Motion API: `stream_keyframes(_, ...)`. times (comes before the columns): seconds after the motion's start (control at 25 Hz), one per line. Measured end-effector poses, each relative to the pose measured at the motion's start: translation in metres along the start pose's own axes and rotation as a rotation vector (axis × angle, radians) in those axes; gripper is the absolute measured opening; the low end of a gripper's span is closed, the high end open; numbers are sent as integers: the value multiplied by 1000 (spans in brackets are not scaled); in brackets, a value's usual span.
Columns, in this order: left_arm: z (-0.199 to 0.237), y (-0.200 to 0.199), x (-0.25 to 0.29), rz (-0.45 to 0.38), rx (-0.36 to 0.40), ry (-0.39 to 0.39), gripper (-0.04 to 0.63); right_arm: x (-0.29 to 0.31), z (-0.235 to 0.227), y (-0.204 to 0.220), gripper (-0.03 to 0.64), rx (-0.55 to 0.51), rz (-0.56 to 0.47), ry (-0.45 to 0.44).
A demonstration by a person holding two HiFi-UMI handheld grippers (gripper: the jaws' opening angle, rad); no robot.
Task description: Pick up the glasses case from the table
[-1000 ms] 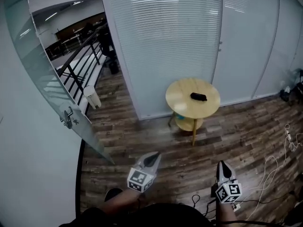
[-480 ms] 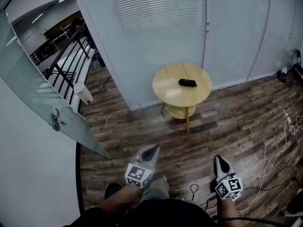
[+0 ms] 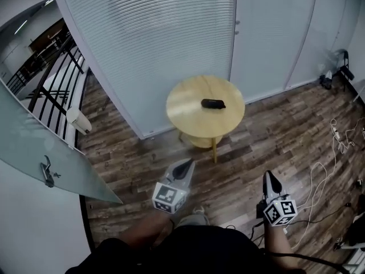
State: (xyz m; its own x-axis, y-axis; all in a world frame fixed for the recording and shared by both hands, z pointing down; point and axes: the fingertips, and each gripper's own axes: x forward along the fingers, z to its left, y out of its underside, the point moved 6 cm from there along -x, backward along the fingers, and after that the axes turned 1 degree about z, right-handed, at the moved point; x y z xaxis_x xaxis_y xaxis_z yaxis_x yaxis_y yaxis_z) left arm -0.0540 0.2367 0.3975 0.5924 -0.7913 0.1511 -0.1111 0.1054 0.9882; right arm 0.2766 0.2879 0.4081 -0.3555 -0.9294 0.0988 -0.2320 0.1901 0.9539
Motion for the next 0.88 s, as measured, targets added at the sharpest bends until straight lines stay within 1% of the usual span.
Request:
stream_keyframes(0.16, 50, -24, 47, -38, 43, 43, 3, 61, -1, -15, 9, -2, -27, 15)
stream_keyframes(0.28, 87, -23, 74, -58, 48, 23, 3, 102, 1, -10, 8, -18, -19, -2)
stream_keyframes(0.36, 107, -17, 90, -49, 25, 8, 3, 123, -1, -5, 8, -15, -3, -5)
stream_keyframes(0.48, 124, -12, 109, -37, -47, -5, 3, 151, -7, -5, 9, -9, 5, -7)
stream_keyframes(0.52, 126, -12, 115, -39, -60, -2, 3, 161, -10, -6, 9, -9, 3, -6)
stream_keyframes(0.72, 145, -11, 152, -25, -53, 9, 3, 221, -30, -17, 9, -18, 14, -27)
stream_keyframes(0.88, 172, -12, 190, -10, -43, -32, 3, 279, -55, -20, 8, -11, 18, -65)
